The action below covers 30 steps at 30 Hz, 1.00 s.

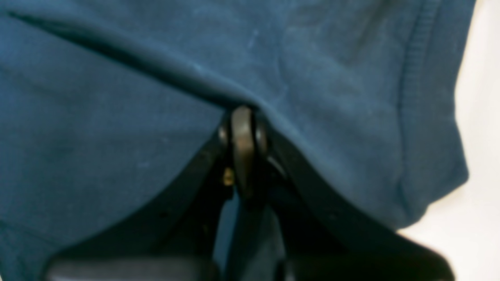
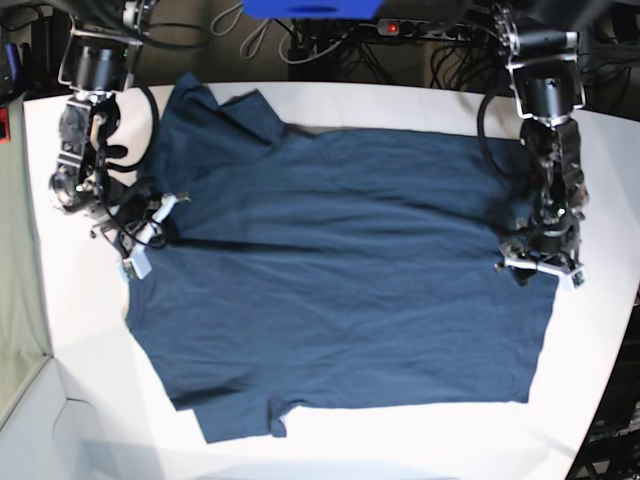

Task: Layout the t-shirt on the table in an organized manner, then fold the t-shirt properly
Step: 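Pinch the shirt fabric with both grippers and drag it toward the collar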

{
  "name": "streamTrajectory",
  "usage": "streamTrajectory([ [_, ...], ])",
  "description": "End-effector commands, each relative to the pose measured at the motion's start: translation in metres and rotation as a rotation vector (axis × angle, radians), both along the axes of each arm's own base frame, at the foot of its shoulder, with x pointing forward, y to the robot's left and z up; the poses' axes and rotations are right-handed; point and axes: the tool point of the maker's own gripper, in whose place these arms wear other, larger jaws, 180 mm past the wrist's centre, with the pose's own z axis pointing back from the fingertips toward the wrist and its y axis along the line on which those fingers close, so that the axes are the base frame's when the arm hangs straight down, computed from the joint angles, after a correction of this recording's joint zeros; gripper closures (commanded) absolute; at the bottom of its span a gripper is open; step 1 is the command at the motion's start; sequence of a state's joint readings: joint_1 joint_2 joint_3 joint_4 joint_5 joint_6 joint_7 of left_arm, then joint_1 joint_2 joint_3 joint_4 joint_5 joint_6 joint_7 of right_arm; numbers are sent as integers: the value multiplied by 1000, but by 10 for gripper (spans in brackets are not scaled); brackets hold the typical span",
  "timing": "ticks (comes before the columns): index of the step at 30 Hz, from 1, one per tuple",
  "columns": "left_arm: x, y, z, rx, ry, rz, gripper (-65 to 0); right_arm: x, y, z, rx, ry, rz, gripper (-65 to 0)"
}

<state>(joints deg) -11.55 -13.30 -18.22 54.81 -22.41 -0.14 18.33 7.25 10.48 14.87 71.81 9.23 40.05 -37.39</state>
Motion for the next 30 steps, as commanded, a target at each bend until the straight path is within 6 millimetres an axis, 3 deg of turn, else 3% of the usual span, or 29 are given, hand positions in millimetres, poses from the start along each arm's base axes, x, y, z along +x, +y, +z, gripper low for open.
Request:
streamTrajectory([
  [1, -3, -6, -10, -41, 63, -4, -345, 8, -8, 6, -33, -9, 0, 0],
  [6, 6, -5, -3, -41, 40, -1, -346, 24, -8, 19, -34, -45, 0, 0],
  [11, 26, -5, 17, -42, -14, -3, -346, 43, -6, 37, -31, -98, 3, 0],
  [15, 37, -1, 53, -6, -101, -20, -346, 65, -7, 61, -20, -188, -1, -1],
  [20, 22, -10, 87, 55, -194, -65, -346, 79, -3, 83, -63, -211, 31, -1],
  [25, -19, -22, 95, 103, -211, -116, -346, 48, -4, 97, -177, -194, 61, -1],
  [30, -69, -25, 55, 100, -90, -129, -346, 0, 25, 94, -179, -200, 97, -1],
])
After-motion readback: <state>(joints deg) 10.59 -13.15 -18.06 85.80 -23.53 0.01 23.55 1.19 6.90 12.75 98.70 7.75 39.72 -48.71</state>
